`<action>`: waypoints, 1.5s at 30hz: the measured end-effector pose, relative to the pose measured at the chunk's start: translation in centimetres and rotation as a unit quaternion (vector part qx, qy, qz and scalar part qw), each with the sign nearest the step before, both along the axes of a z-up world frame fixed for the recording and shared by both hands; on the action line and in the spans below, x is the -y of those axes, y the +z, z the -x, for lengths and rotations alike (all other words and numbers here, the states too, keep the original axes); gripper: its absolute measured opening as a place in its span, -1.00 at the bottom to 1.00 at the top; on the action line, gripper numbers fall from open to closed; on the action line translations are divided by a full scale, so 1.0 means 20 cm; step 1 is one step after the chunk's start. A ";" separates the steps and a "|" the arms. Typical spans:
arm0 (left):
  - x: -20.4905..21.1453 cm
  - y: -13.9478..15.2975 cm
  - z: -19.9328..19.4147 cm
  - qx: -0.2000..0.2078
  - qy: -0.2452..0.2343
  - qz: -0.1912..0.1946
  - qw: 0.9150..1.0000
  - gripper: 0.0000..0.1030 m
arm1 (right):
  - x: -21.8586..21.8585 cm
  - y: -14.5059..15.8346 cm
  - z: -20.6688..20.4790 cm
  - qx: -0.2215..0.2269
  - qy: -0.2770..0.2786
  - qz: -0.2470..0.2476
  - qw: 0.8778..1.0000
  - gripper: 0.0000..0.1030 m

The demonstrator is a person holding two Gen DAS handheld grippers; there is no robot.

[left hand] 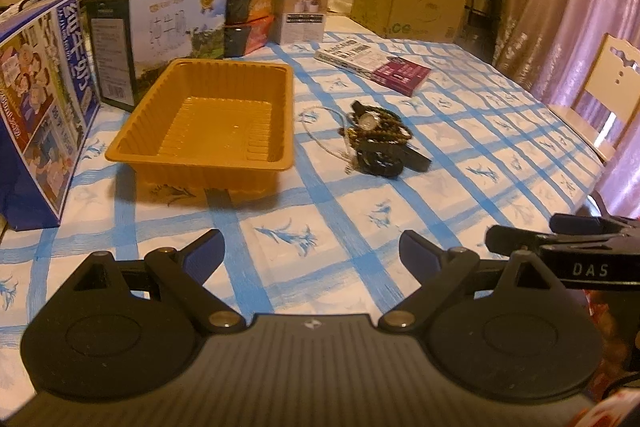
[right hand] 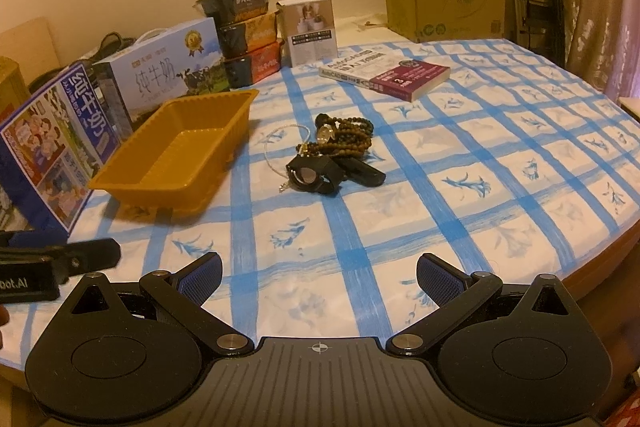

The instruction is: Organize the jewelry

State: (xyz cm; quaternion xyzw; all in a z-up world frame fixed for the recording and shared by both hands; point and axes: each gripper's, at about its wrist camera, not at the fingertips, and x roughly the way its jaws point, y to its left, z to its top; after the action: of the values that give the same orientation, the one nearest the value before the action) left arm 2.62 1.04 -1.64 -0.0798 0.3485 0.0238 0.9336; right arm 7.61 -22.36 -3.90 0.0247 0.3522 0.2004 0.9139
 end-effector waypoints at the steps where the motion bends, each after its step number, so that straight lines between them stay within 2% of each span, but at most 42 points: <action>1: -0.02 -0.01 -0.01 0.000 0.007 0.000 1.000 0.81 | 0.00 -0.01 -0.01 0.000 0.000 -0.001 1.000 1.00; 9: -0.20 -0.12 -0.10 0.011 0.067 0.001 0.998 0.78 | -0.05 -0.10 -0.15 -0.006 0.004 0.001 1.000 1.00; 14: -0.36 -0.21 -0.18 -0.003 0.106 0.025 0.994 0.71 | -0.09 -0.16 -0.28 -0.007 0.002 0.007 1.000 1.00; 19: -0.53 -0.26 -0.23 0.013 0.159 0.061 0.985 0.69 | -0.12 -0.20 -0.42 -0.010 -0.003 0.005 1.000 1.00; 25: -0.65 -0.29 -0.33 0.044 0.204 0.045 0.977 0.64 | -0.15 -0.25 -0.58 -0.007 -0.014 0.005 1.000 1.00; 30: -0.73 -0.35 -0.42 0.065 0.235 0.059 0.968 0.56 | -0.16 -0.28 -0.68 -0.006 -0.024 0.005 1.000 1.00; 37: -0.80 -0.43 -0.55 0.077 0.267 0.060 0.959 0.39 | -0.15 -0.33 -0.76 -0.012 -0.034 0.009 0.999 1.00; 45: -0.81 -0.51 -0.64 0.079 0.271 0.036 0.959 0.06 | -0.16 -0.37 -0.81 -0.018 -0.037 0.011 0.999 1.00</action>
State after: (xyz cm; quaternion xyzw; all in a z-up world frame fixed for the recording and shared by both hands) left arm 15.47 17.22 -11.86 -0.2068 0.2394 0.2569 0.9132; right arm 23.76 -19.26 -11.25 0.0314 0.3699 0.1619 0.9143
